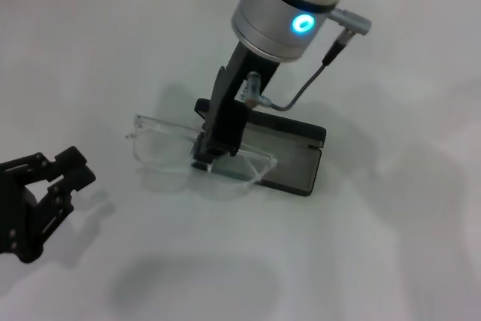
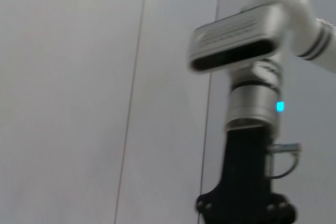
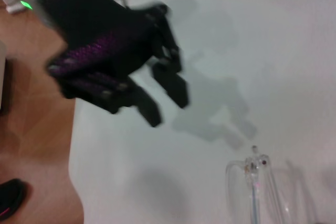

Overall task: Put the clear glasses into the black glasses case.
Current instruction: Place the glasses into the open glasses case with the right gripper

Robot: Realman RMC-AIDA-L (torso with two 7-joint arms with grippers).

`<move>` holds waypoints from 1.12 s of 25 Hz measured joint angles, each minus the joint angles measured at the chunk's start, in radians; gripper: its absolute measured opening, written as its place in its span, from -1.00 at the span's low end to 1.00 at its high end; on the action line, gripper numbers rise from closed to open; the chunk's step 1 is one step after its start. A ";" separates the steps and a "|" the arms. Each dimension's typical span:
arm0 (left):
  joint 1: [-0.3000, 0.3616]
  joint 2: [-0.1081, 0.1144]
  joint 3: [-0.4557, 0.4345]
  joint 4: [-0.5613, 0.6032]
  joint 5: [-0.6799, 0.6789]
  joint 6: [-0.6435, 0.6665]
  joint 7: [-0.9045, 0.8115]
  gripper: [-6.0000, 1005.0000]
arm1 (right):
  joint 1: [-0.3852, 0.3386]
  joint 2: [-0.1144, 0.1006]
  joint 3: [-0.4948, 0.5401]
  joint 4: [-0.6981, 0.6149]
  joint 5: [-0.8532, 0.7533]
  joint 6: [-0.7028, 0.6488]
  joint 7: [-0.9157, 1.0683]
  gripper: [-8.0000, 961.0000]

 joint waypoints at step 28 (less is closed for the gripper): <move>-0.006 -0.007 0.011 0.000 0.033 0.076 0.063 -0.59 | 0.120 0.000 -0.236 0.357 0.119 0.168 0.012 -0.87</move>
